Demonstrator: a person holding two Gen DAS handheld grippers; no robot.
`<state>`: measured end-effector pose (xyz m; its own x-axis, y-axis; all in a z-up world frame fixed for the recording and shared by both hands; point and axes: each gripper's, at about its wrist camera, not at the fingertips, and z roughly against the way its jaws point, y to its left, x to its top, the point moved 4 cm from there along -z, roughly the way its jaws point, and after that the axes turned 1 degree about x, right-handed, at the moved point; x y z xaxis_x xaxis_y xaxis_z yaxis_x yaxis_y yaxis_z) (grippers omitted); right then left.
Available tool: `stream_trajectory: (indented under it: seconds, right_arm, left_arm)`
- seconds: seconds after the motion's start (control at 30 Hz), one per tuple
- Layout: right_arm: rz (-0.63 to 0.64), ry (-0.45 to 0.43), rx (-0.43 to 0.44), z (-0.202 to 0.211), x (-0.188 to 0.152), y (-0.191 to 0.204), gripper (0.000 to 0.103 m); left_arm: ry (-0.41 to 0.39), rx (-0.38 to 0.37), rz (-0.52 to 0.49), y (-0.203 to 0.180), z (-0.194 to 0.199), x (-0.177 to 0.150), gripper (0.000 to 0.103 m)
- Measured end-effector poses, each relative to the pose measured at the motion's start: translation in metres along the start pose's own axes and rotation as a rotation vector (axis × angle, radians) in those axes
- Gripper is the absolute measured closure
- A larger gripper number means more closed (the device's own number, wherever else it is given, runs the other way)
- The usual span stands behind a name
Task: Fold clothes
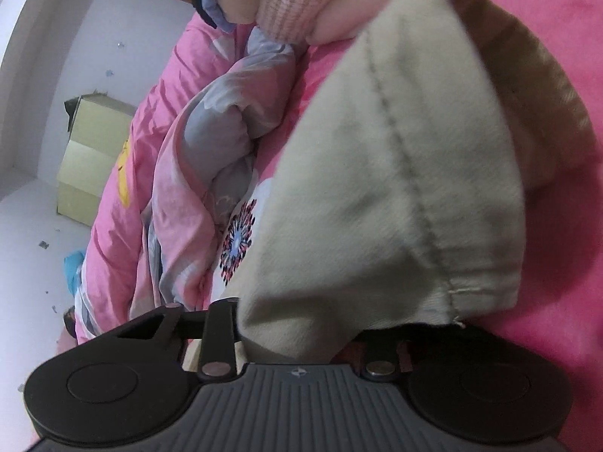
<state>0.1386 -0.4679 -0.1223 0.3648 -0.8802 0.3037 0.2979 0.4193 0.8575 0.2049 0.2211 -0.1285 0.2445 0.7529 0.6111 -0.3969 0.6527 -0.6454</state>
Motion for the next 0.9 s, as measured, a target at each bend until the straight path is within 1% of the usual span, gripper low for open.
stream_trajectory:
  seconds: [0.1, 0.17, 0.2, 0.23, 0.3, 0.37, 0.47, 0.63, 0.7, 0.73, 0.77, 0.83, 0.9]
  right_arm:
    - [-0.013, -0.018, 0.011, -0.009, 0.004, -0.001, 0.074]
    - [-0.012, -0.029, 0.014, -0.014, 0.006, -0.001, 0.075]
    - [0.000, -0.033, 0.010, -0.017, 0.007, 0.000, 0.076]
    - [0.008, -0.036, 0.007, -0.019, 0.007, 0.001, 0.078]
    - [0.016, -0.037, 0.007, -0.023, 0.009, 0.001, 0.083]
    - [0.019, -0.035, 0.015, -0.025, 0.011, 0.001, 0.084]
    - [0.032, -0.031, 0.019, -0.028, 0.013, 0.002, 0.085]
    - [0.026, -0.010, 0.031, -0.036, 0.014, 0.002, 0.085]
    - [0.045, -0.011, 0.025, -0.036, 0.014, 0.004, 0.086]
    - [0.057, -0.013, 0.020, -0.036, 0.014, 0.006, 0.087]
    - [0.069, -0.014, 0.015, -0.036, 0.013, 0.007, 0.089]
    - [0.090, -0.018, 0.002, -0.034, 0.012, 0.009, 0.091]
    - [0.107, -0.020, -0.007, -0.032, 0.011, 0.011, 0.092]
  left_arm:
    - [-0.014, 0.015, 0.005, 0.000, -0.004, 0.001, 0.041]
    - [-0.025, 0.030, 0.003, -0.001, -0.007, 0.001, 0.046]
    - [-0.030, 0.037, -0.002, -0.002, -0.009, 0.001, 0.047]
    - [-0.035, 0.045, -0.007, -0.003, -0.010, 0.001, 0.050]
    - [-0.045, 0.056, -0.016, -0.005, -0.013, 0.000, 0.053]
    - [-0.050, 0.056, -0.024, -0.006, -0.014, 0.000, 0.059]
    - [-0.052, 0.051, -0.021, -0.007, -0.015, 0.000, 0.060]
    - [-0.053, 0.041, -0.016, -0.007, -0.016, 0.000, 0.058]
    - [-0.061, 0.043, -0.027, -0.008, -0.016, -0.001, 0.065]
    - [-0.066, 0.043, -0.033, -0.009, -0.015, -0.001, 0.078]
    - [-0.072, 0.048, -0.041, -0.010, -0.014, -0.001, 0.085]
    - [-0.084, 0.057, -0.046, -0.011, -0.010, -0.001, 0.090]
    - [-0.094, 0.059, -0.031, -0.010, -0.006, -0.001, 0.092]
